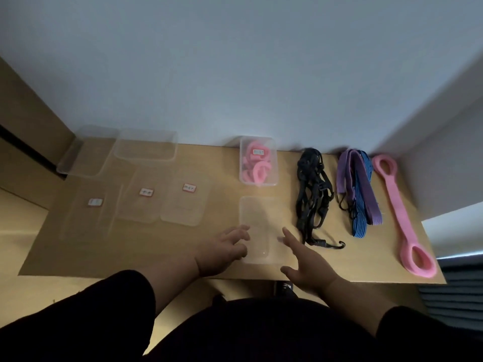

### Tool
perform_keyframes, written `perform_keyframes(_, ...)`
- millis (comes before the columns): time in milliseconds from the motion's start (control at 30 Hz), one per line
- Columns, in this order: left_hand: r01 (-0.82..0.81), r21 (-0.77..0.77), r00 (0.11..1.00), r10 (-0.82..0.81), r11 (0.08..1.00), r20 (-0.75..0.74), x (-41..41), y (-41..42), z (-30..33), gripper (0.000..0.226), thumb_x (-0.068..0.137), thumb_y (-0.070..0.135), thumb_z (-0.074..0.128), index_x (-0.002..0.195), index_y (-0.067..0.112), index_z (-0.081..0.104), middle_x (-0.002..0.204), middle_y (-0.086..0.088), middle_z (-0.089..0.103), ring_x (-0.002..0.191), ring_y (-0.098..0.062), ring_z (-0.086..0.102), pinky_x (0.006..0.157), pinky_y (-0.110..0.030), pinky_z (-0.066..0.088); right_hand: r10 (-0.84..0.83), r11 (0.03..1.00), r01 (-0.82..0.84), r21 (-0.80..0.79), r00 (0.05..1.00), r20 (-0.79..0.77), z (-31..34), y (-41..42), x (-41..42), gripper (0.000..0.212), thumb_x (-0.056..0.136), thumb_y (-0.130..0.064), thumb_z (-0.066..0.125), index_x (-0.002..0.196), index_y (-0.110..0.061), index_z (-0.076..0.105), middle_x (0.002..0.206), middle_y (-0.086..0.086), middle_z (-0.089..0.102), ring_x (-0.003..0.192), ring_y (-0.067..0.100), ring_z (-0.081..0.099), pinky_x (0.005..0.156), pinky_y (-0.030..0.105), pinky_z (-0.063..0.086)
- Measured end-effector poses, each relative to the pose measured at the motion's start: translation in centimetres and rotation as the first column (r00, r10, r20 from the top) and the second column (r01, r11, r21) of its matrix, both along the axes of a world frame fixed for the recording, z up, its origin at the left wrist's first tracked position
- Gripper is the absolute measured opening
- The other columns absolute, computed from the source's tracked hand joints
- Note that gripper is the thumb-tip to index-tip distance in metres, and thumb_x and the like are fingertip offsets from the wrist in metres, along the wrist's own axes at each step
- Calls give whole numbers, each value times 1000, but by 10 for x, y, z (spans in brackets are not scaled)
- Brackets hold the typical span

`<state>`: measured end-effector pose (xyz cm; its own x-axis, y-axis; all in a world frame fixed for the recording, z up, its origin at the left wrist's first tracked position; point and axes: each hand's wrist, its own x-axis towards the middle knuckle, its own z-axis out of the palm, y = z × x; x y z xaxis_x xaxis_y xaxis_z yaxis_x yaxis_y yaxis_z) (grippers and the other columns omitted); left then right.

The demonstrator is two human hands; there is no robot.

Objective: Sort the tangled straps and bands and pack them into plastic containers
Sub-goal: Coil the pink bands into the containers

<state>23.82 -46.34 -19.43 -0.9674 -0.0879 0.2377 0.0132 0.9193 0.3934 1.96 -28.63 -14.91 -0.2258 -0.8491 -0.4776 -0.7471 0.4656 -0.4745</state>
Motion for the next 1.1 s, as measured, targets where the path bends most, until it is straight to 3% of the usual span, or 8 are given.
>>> perform_keyframes(67, -28, 42, 997, 25, 999, 70, 1, -1, 0, 9, 87, 23, 54, 94, 19, 51, 119, -17, 61, 128, -42, 54, 97, -50, 53, -12, 1000, 12, -7, 1000, 2, -4, 1, 4, 101, 92, -28, 70, 159, -25, -6, 158, -11, 36, 141, 16, 43, 110, 21, 31)
perform_keyframes(167, -55, 46, 983, 46, 997, 175, 1, -3, -2, 45, 78, 44, 70, 110, 20, 49, 129, -16, 58, 137, -39, 45, 111, -53, 39, -37, 999, 37, -28, 999, 6, -7, 2, 5, 99, 92, -30, 70, 160, -26, -2, 158, -12, 36, 140, 16, 44, 111, 25, 33)
perform_keyframes(300, -106, 19, 982, 102, 994, 158, 0, 1, 10, 65, 78, 66, 60, 120, 17, 57, 133, -8, 60, 139, -29, 45, 114, -55, 31, -25, 1000, 25, -16, 1000, -2, -4, 6, -1, 97, 92, -32, 70, 160, -26, 0, 158, -14, 36, 142, 14, 41, 112, 24, 31)
perform_keyframes(567, -139, -33, 977, 143, 990, 158, -39, 6, 50, 67, 89, 58, 52, 133, 8, 60, 137, -8, 61, 137, -25, 47, 114, -46, 39, -19, 996, 13, -93, 998, -63, 15, 13, -29, 90, 92, -40, 68, 160, -28, 10, 161, -8, 31, 144, 10, 36, 115, 25, 33)
perform_keyframes(767, -113, -74, 968, 127, 991, 215, -101, 37, 71, 74, 91, 60, 45, 142, 7, 51, 146, -9, 53, 142, -26, 40, 120, -41, 25, -3, 992, -12, -122, 993, -121, 22, 42, -76, 83, 94, -42, 65, 159, -25, 16, 163, -6, 27, 145, 9, 33, 114, 20, 28)
perform_keyframes(900, -82, -71, 951, 99, 994, 294, -155, 74, 73, 73, 97, 56, 45, 154, 12, 32, 159, -2, 34, 151, -16, 18, 121, -24, 5, 9, 994, -27, -107, 987, -160, 21, 77, -121, 83, 96, -43, 60, 161, -21, 12, 167, -5, 15, 153, 11, 15, 116, 17, 12)
perform_keyframes(1000, -102, -35, 932, 108, 994, 346, -194, 105, 74, 75, 95, 54, 45, 155, 13, 29, 161, -3, 29, 152, -17, 15, 126, -35, 7, 36, 994, -55, -99, 982, -183, 26, 104, -160, 83, 97, -43, 60, 161, -17, 13, 168, -1, 12, 153, 13, 13, 116, 17, 9)
perform_keyframes(1100, -117, -29, 914, 119, 993, 387, -238, 140, 76, 70, 99, 50, 46, 157, 16, 25, 163, 0, 25, 152, -16, 12, 123, -28, 1, 29, 995, -49, -88, 977, -209, 36, 132, -202, 82, 97, -43, 60, 161, -20, 14, 168, -5, 11, 153, 12, 16, 115, 20, 12)
